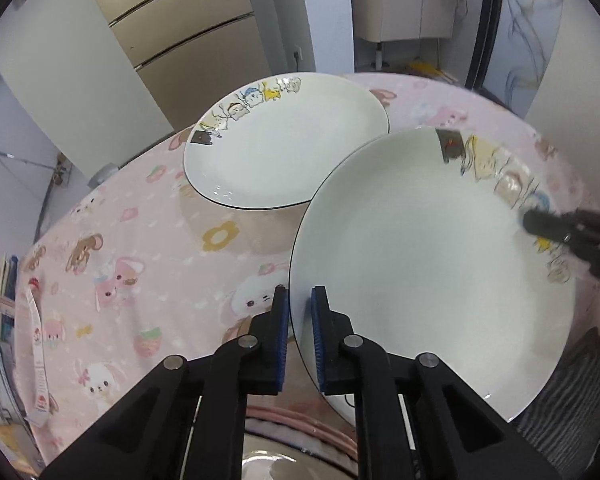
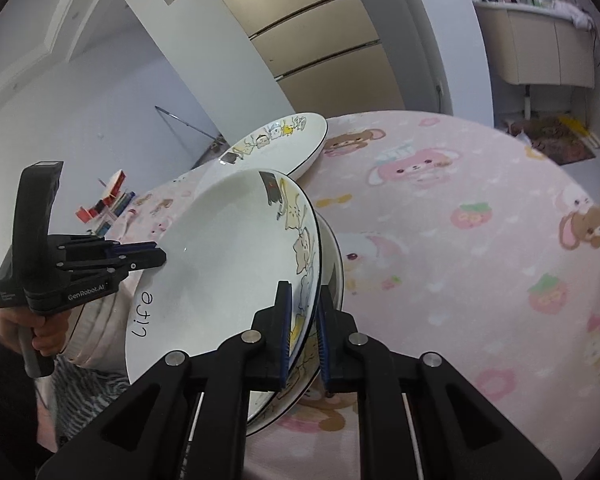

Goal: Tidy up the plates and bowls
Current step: 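Lower the 'life' plate onto the cartoon-rim plate with both tools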

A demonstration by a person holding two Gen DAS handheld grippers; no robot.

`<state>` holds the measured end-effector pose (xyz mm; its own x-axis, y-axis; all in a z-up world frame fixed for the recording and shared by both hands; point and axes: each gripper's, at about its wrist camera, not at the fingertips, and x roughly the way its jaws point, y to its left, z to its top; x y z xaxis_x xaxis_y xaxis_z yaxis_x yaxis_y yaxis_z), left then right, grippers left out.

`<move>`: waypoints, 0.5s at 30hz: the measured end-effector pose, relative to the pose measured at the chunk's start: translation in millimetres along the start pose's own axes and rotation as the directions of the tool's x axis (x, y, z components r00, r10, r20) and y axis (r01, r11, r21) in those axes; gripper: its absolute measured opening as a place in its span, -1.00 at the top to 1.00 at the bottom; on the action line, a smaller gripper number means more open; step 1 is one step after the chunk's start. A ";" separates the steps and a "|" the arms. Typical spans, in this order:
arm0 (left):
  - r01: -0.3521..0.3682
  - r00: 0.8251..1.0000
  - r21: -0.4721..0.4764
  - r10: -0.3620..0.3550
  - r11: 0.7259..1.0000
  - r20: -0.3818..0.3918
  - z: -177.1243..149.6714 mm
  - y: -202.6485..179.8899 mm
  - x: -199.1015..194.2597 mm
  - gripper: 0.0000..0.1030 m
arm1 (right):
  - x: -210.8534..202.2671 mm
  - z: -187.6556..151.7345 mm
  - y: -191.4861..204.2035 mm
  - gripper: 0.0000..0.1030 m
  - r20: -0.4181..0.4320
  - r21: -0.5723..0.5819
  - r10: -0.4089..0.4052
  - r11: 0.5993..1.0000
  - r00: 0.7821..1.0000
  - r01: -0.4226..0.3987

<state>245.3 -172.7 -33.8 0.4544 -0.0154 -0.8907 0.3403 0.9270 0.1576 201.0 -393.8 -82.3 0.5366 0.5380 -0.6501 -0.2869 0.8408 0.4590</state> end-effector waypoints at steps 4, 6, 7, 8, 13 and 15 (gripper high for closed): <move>-0.058 0.998 0.060 0.058 0.996 0.002 0.6 -9.0 0.6 0.80 | -1.1 0.4 -4.7 0.78 0.007 0.015 0.020 1.000 1.000 -0.020; -0.062 0.998 0.071 0.062 0.996 0.005 1.4 -9.8 -0.1 0.82 | -1.1 0.2 -2.7 0.78 0.007 0.003 0.008 1.000 1.000 -0.008; -0.059 0.998 0.072 0.059 0.996 0.006 1.9 -8.8 -1.0 0.82 | -1.5 0.0 -1.8 0.78 0.007 -0.005 0.002 1.000 1.000 -0.002; -0.054 0.999 0.070 0.053 0.996 0.007 2.4 -8.2 -2.1 0.83 | -1.2 0.2 -0.3 0.78 0.006 -0.009 -0.002 1.000 1.000 0.002; -0.031 0.999 0.059 0.030 0.998 0.026 6.5 -4.4 -9.3 0.83 | 0.3 1.9 5.3 0.78 -0.004 -0.030 -0.033 0.999 0.999 0.033; -0.022 0.999 0.050 0.020 0.999 0.042 7.5 -1.5 -14.4 0.83 | 0.6 2.6 7.7 0.78 -0.011 -0.040 -0.049 0.998 0.999 0.048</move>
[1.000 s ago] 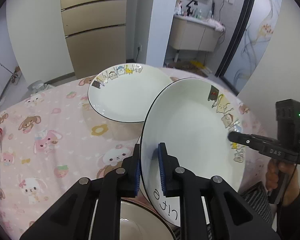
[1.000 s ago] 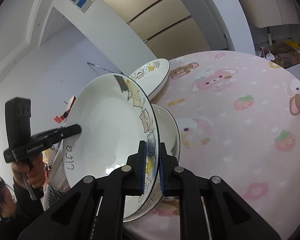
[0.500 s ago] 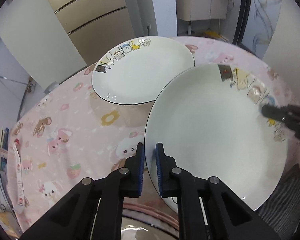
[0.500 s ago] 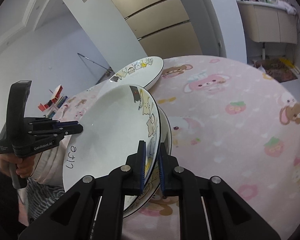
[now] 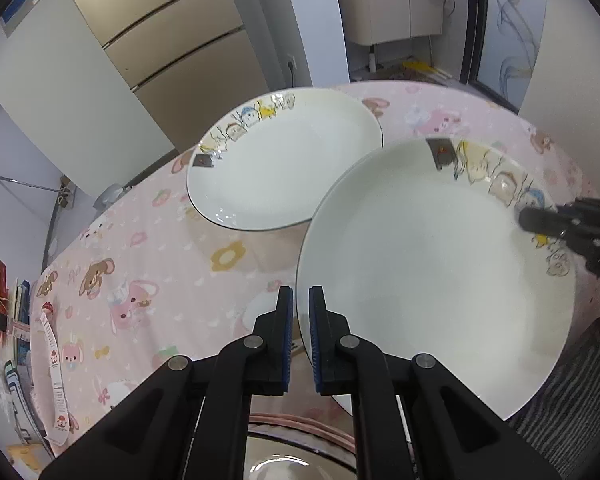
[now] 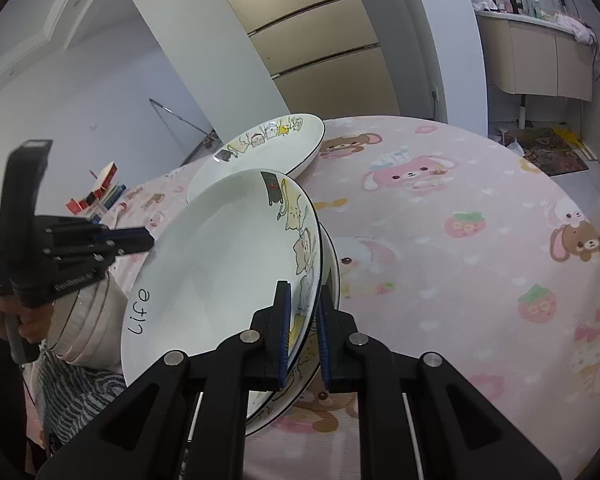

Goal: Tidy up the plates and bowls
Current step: 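Lower the 'life' plate onto the cartoon-rim plate with both tools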

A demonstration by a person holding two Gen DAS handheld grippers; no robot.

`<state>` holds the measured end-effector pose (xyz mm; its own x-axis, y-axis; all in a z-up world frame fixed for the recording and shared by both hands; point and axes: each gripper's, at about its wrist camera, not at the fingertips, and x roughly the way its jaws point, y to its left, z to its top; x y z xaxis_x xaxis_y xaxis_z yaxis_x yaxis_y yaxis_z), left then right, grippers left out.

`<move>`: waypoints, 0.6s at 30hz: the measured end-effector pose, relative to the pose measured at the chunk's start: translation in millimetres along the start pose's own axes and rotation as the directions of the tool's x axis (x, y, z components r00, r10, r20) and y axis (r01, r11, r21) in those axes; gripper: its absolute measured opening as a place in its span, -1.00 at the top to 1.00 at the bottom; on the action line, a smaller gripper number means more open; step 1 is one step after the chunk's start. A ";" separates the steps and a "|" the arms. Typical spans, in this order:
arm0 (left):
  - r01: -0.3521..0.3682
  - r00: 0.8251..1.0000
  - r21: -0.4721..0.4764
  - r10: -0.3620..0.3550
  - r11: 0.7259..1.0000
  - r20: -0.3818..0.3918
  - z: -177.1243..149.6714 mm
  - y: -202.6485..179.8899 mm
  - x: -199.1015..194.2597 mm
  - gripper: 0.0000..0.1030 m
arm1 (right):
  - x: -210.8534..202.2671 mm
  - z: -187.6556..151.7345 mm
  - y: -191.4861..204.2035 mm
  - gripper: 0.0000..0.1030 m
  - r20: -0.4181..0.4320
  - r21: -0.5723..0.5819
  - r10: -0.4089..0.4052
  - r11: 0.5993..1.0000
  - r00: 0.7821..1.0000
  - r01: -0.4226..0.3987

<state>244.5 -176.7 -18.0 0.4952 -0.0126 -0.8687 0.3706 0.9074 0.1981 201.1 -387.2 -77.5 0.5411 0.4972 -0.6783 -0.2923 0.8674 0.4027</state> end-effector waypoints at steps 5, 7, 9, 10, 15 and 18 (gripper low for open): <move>0.005 0.990 -0.022 -0.002 1.000 0.141 -6.1 9.7 -37.0 0.83 | -2.2 -0.6 -1.6 0.78 -0.014 0.048 -0.005 0.999 1.000 0.005; 0.041 0.979 -0.045 -0.032 0.998 0.202 -8.9 15.7 -55.3 0.83 | -4.1 -1.8 -1.8 0.77 -0.016 0.066 -0.005 0.998 1.000 0.006; 0.089 0.966 -0.082 -0.066 0.993 0.248 -9.6 25.9 -69.1 0.83 | -5.4 -2.8 0.3 0.77 -0.015 0.067 -0.017 0.998 1.000 0.018; 0.111 0.961 -0.101 -0.081 0.989 0.264 -9.6 31.0 -73.3 0.83 | -5.9 -3.2 1.7 0.77 -0.017 0.066 -0.025 0.997 1.000 0.026; 0.187 0.939 -0.159 -0.130 0.969 0.318 -15.2 52.9 -84.3 0.83 | -5.8 -2.5 5.3 0.77 -0.033 0.077 -0.057 0.995 0.998 0.059; 0.214 0.925 -0.160 -0.147 0.964 0.351 -24.4 59.1 -92.5 0.83 | -5.5 -1.7 4.7 0.77 -0.052 0.109 -0.058 0.992 0.997 0.063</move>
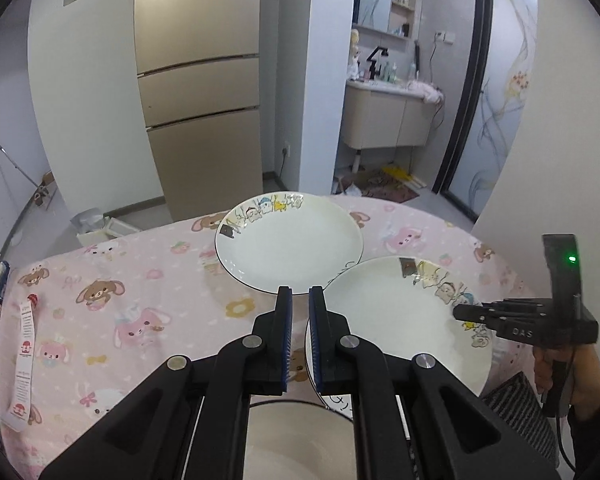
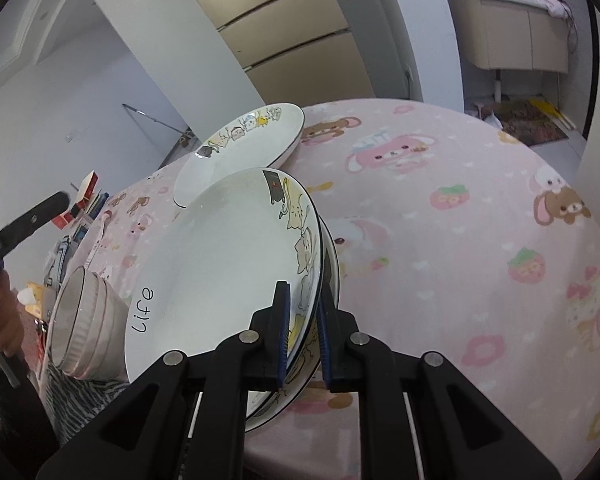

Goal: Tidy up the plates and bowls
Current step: 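Lower the 'life' plate onto the cartoon-rim plate with both tools, then open both tools and raise them away from the stacked plates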

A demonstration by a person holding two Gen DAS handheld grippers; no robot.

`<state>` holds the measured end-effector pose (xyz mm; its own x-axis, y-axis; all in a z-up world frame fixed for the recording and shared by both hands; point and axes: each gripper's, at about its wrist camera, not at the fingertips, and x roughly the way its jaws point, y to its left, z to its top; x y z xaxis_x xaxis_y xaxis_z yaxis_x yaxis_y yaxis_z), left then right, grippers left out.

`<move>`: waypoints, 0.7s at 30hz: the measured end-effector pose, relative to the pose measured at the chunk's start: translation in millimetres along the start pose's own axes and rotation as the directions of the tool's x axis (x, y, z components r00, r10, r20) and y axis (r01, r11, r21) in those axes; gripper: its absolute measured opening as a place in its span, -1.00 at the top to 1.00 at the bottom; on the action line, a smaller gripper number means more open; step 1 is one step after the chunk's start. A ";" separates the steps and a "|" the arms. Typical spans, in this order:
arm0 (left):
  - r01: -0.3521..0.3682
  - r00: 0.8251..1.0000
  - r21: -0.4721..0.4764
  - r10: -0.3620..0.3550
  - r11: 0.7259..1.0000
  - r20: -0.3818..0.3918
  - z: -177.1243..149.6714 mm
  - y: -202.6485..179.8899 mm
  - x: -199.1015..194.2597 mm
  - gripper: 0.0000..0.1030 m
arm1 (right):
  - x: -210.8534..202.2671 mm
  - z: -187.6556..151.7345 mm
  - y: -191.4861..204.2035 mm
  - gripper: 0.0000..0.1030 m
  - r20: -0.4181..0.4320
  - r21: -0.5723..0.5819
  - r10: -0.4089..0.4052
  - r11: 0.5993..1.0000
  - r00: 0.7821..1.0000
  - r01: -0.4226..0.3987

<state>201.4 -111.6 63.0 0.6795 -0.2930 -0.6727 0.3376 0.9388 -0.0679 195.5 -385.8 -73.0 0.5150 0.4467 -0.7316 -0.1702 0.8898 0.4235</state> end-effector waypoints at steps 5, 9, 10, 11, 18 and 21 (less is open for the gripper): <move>0.065 0.997 -0.023 -0.064 0.998 0.038 -1.1 12.0 -16.8 0.83 | -1.2 1.0 5.6 0.78 -0.027 0.005 -0.041 0.999 0.999 0.041; 0.095 0.994 -0.026 -0.093 0.995 0.055 -2.4 20.1 -27.5 0.82 | -0.9 3.6 14.1 0.78 -0.044 -0.024 -0.098 0.995 0.994 0.097; 0.100 0.993 -0.026 -0.098 0.995 0.060 -3.7 22.3 -30.1 0.82 | -0.8 4.6 16.2 0.77 -0.051 -0.031 -0.113 0.993 0.992 0.111; 0.106 0.992 -0.029 -0.104 0.994 0.068 -4.4 24.9 -32.9 0.82 | -0.6 5.5 19.5 0.76 -0.060 -0.046 -0.132 0.991 0.990 0.129; 0.166 0.985 -0.111 -0.159 0.980 0.074 -7.1 47.2 -37.9 0.81 | 7.2 11.9 41.8 0.68 -0.123 -0.243 -0.287 0.937 0.950 0.251; 0.159 0.986 -0.111 -0.153 0.981 0.061 -10.0 49.9 -35.4 0.80 | 9.4 8.6 45.1 0.66 -0.133 -0.297 -0.326 0.914 0.936 0.276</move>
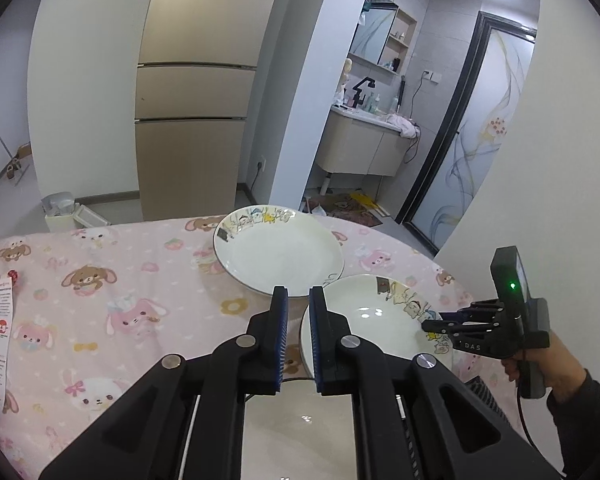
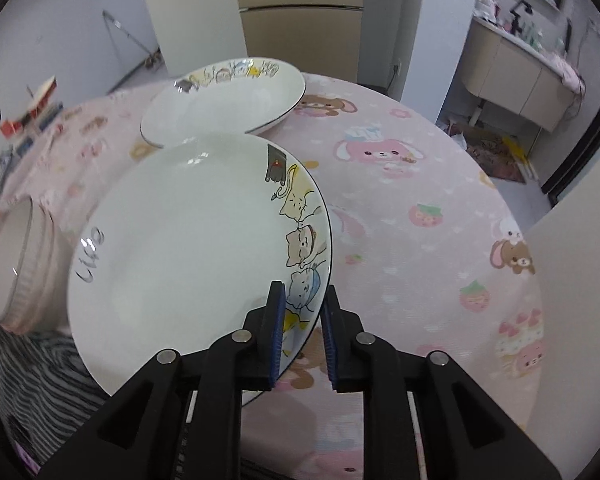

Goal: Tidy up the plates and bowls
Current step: 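Open both tools and raise them away from the stacked plates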

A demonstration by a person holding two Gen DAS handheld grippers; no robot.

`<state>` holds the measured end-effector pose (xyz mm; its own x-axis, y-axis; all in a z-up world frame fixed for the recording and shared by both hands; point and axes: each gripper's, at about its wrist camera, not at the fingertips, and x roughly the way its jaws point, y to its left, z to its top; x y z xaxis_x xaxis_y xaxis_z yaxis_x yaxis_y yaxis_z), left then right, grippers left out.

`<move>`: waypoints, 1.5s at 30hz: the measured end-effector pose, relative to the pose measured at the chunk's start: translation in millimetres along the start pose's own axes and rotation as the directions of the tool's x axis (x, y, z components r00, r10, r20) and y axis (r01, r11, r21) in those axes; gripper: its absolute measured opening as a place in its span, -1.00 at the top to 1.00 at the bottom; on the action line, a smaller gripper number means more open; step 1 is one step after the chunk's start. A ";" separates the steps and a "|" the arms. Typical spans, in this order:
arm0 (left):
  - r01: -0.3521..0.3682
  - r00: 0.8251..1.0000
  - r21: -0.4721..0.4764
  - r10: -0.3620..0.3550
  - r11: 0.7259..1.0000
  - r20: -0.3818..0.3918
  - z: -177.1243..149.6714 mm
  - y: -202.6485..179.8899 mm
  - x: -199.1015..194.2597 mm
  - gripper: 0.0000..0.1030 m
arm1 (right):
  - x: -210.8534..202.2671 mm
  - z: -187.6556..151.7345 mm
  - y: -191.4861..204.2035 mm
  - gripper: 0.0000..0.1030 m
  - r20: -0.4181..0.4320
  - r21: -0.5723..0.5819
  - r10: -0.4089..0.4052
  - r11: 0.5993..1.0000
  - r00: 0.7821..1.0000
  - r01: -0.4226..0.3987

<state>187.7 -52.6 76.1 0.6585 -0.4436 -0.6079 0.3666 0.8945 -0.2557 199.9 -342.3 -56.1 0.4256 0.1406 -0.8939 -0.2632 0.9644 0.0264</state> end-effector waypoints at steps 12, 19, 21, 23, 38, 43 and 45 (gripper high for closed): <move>-0.005 0.999 -0.042 0.004 0.999 -0.034 -4.0 12.6 5.2 0.46 | -30.0 0.7 0.3 -0.05 0.104 0.004 -0.017 1.000 0.994 0.017; -0.056 0.998 0.002 0.056 0.998 0.037 5.9 1.2 -10.3 -0.76 | -70.6 29.6 4.3 -1.00 0.332 0.077 0.116 0.986 0.936 -0.149; -0.072 0.995 0.047 0.068 0.996 0.079 8.4 -7.4 -18.7 -0.79 | -87.6 40.7 11.8 -1.00 0.396 0.068 0.173 0.974 0.902 -0.217; -0.094 0.989 0.102 0.081 0.990 0.124 11.2 -18.3 -26.8 -1.00 | -107.0 50.4 22.1 -1.00 0.490 0.027 0.216 0.965 0.845 -0.262; -0.137 0.951 0.103 0.102 0.985 0.290 77.0 -33.0 -65.2 -1.00 | -187.3 104.0 58.8 -1.00 0.798 -0.080 0.224 0.960 0.560 -0.270; -0.157 0.954 0.035 0.142 0.987 0.264 105.6 -15.8 -54.8 -1.00 | -179.0 111.5 51.2 -1.00 0.762 -0.124 0.262 0.957 0.593 -0.264; -0.161 0.955 0.037 0.147 0.986 0.258 113.8 -13.3 -48.9 -1.00 | -176.0 116.4 50.5 -1.00 0.754 -0.128 0.234 0.969 0.614 -0.212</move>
<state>225.3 -49.0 194.8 0.8520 -0.3064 -0.4245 0.2793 0.9518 -0.1264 212.5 -292.3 154.6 0.8524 0.4810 -0.2052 -0.4561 0.8757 0.1582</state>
